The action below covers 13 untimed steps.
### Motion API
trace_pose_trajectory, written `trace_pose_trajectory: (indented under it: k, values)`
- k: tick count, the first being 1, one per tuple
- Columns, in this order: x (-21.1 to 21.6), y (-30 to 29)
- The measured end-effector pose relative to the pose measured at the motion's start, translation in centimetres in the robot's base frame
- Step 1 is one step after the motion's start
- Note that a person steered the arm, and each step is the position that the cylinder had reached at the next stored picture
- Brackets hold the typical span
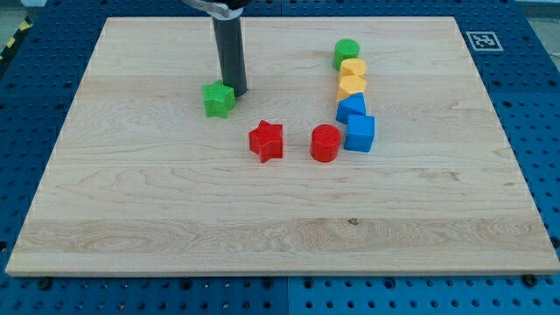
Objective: Push the green circle parallel to the left of the yellow blocks
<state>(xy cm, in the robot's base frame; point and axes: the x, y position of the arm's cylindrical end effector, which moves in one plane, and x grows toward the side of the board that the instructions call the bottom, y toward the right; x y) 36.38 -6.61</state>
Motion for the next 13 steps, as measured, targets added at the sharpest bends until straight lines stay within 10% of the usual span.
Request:
trace_pose_trajectory:
  k: [5, 7, 13]
  values:
    - [-13.0, 15.8]
    - [-9.6, 26.0]
    - [-6.7, 9.3]
